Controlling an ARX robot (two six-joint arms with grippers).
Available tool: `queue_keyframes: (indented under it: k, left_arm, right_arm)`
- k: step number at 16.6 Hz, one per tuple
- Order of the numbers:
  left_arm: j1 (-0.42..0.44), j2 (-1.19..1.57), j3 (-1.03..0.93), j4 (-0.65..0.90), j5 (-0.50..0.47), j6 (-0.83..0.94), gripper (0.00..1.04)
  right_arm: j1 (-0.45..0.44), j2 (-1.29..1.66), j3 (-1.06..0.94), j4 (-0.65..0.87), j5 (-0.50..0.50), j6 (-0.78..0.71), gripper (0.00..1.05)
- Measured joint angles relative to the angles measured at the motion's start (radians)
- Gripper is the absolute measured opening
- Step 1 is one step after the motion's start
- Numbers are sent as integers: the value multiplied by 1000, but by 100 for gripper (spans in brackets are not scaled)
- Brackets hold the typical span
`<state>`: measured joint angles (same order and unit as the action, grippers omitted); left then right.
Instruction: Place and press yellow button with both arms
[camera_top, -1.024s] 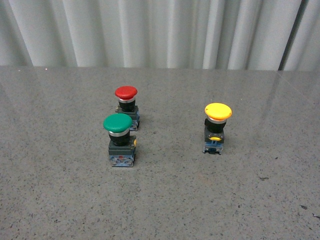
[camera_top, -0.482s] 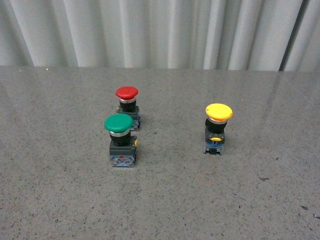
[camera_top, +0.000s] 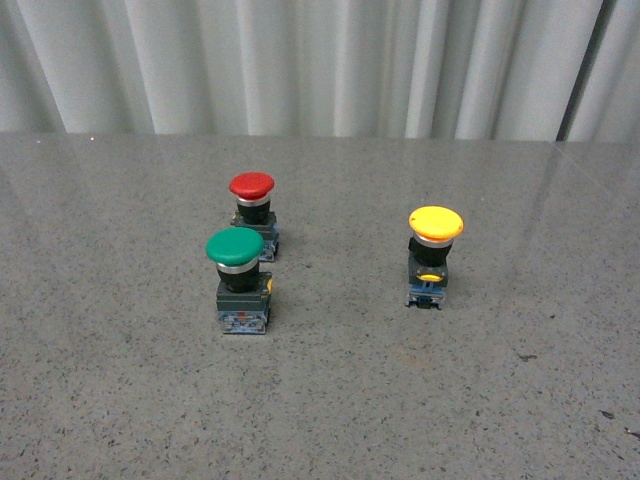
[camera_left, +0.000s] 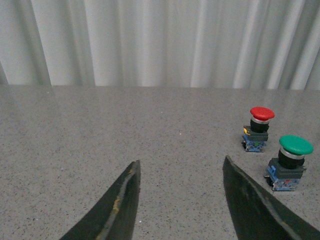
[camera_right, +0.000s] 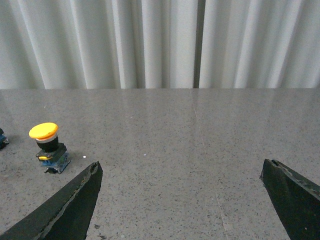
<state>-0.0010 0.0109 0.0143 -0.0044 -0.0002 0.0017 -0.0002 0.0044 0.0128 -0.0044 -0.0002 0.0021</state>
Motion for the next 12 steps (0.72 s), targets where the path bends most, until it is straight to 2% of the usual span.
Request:
queue_keyframes:
  k: [3,4,5,7,8,10,12]
  left_arm:
    - [0,0,0,0,0,0,83]
    - [0,0,0,0,-1,0,94]
    - [0,0,0,1,0,1,100]
    - [0,0,0,0,0,0,98]
    - [0,0,0,0,0,0,98]
    - [0,0,0,0,0,0,98]
    - [0,0,0,0,0,0,98]
  right_arm:
    - [0,0,0,0,0,0,98]
    - [-29,43,5,11,-93,45,98]
    - [-32,193,36,113,-153,111,98]
    - [45,493,149,381,-137,157,98]
    - [98,655,219,505,-100,157,98]
    - [185,922,326,646,-45,142,98]
    - [261,1180,442,710,6,107,98]
